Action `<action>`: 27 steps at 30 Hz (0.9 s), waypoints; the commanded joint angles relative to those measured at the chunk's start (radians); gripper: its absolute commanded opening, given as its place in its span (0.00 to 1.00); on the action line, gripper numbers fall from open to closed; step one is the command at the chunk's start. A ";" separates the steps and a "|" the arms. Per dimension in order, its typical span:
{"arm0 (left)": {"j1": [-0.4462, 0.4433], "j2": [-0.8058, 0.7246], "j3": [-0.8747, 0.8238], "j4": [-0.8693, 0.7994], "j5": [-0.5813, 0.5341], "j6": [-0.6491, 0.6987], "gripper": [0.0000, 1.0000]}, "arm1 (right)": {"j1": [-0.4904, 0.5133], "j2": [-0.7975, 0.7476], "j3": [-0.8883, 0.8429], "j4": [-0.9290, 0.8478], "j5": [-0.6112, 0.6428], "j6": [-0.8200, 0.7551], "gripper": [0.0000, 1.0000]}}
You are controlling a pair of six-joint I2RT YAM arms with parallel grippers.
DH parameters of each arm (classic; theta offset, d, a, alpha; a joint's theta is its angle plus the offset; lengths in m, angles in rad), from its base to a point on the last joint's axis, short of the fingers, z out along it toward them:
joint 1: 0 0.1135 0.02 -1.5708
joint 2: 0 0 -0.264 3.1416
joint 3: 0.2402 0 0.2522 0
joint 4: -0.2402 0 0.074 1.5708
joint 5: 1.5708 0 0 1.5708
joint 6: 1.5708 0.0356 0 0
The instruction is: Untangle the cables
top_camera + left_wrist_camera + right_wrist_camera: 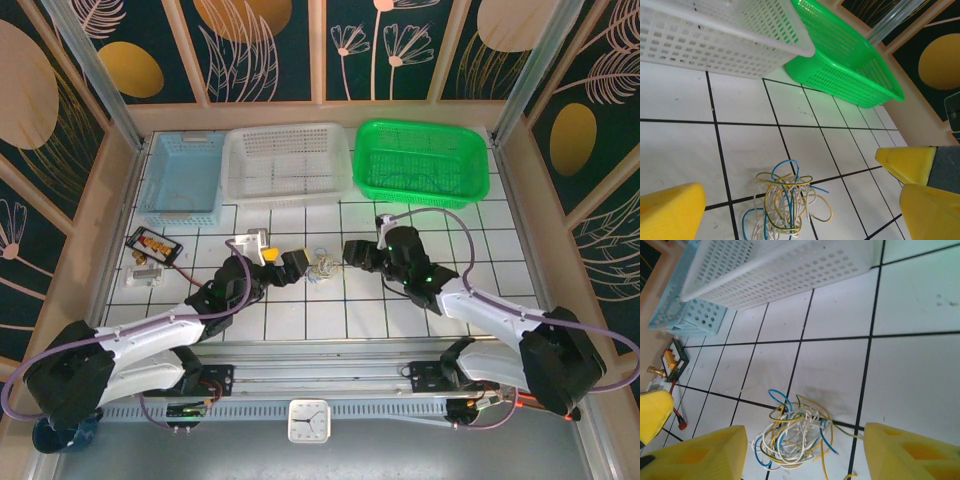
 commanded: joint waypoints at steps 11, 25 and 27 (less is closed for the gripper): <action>-0.006 0.220 0.210 -0.167 0.128 0.079 0.97 | 0.011 -0.043 -0.080 0.005 -0.014 0.010 0.44; -0.004 0.314 0.259 -0.085 0.122 0.017 0.99 | 0.045 0.104 -0.096 0.020 -0.095 -0.168 0.32; -0.005 0.315 0.264 -0.087 0.117 0.014 0.99 | 0.051 0.131 -0.086 0.028 -0.097 -0.178 0.34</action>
